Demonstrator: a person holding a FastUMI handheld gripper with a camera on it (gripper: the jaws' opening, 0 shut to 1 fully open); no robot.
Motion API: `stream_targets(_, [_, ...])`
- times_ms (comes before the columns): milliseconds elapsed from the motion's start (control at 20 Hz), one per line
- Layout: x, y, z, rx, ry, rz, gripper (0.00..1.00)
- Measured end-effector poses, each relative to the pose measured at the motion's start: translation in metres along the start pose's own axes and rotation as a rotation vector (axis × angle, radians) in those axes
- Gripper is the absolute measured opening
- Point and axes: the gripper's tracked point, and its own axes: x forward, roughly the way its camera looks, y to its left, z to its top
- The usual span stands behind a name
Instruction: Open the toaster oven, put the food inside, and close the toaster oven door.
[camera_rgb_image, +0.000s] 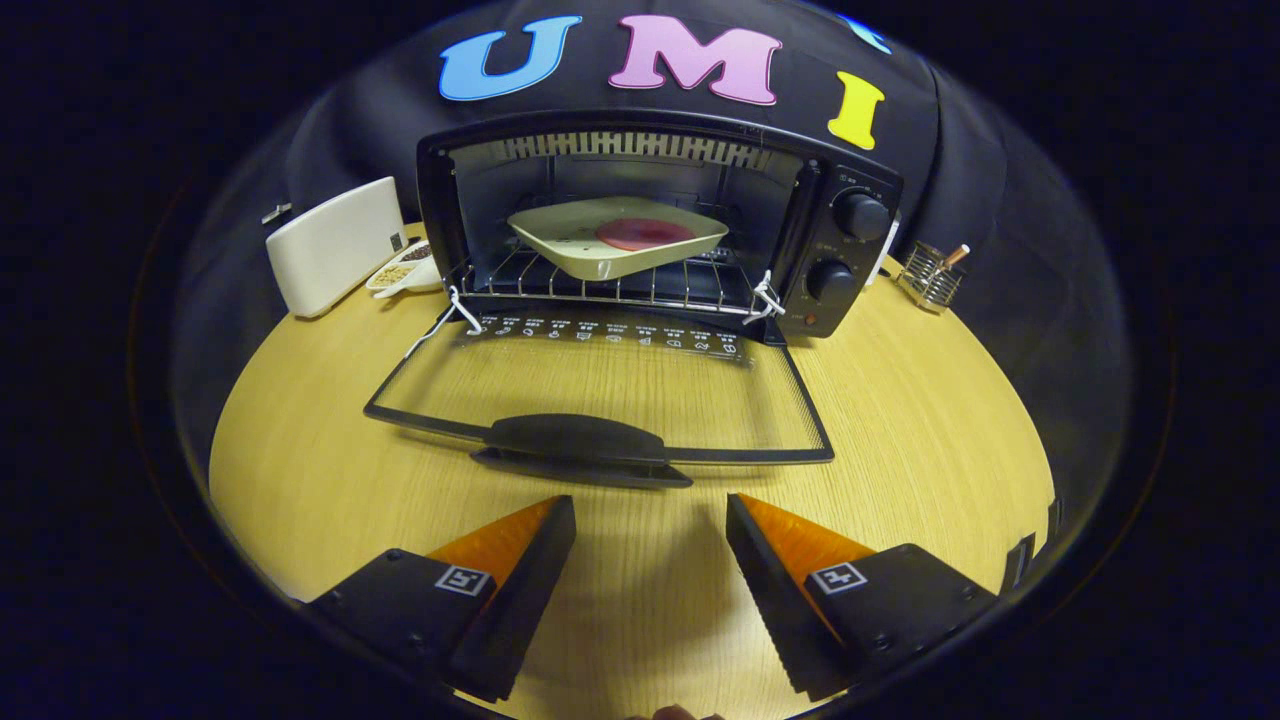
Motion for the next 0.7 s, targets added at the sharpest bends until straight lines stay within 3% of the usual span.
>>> stream_targets(400, [0.005,0.009,0.011,-0.068,-0.032,0.005,0.97])
stream_targets(700, [-0.029,0.005,0.04,-0.103,-0.138,0.043,0.97])
